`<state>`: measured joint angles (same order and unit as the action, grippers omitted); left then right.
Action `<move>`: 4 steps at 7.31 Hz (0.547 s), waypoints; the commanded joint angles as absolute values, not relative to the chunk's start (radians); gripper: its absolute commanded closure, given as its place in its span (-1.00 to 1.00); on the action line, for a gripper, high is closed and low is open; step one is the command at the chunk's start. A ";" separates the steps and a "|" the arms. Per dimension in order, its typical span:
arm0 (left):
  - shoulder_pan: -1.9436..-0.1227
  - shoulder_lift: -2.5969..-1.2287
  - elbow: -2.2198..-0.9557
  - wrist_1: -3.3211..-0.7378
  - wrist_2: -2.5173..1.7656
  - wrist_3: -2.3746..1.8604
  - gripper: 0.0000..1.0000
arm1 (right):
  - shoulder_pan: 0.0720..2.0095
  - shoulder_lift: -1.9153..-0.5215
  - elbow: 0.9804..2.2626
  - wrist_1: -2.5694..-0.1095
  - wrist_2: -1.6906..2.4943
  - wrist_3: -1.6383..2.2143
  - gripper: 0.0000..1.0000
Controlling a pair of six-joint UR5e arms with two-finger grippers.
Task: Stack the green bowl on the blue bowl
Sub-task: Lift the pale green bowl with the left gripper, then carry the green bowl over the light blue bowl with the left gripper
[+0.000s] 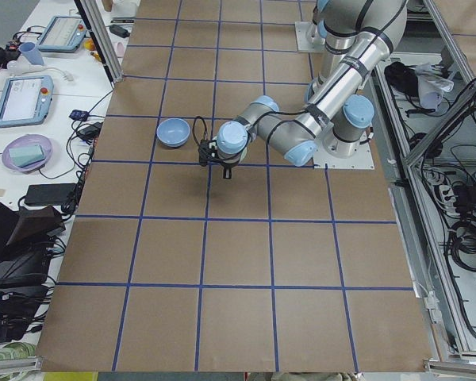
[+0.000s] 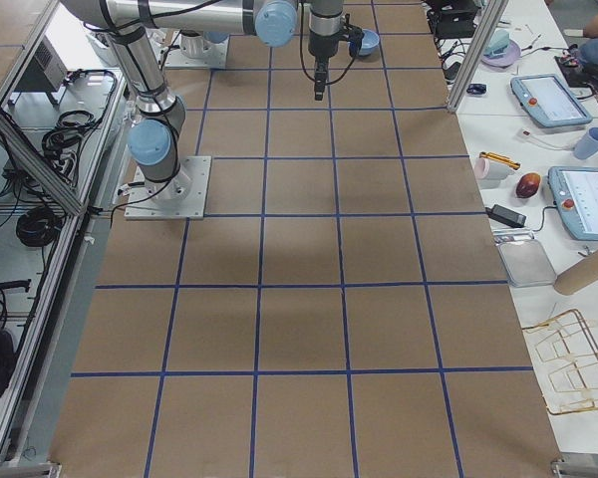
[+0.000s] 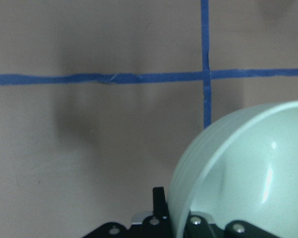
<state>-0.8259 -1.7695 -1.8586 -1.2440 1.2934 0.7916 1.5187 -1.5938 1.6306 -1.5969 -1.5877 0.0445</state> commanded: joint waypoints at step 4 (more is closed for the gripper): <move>-1.047 -1.899 -1.663 -1.282 1.187 0.493 1.00 | 1.519 -1.594 1.631 -1.597 -1.588 0.044 -1.00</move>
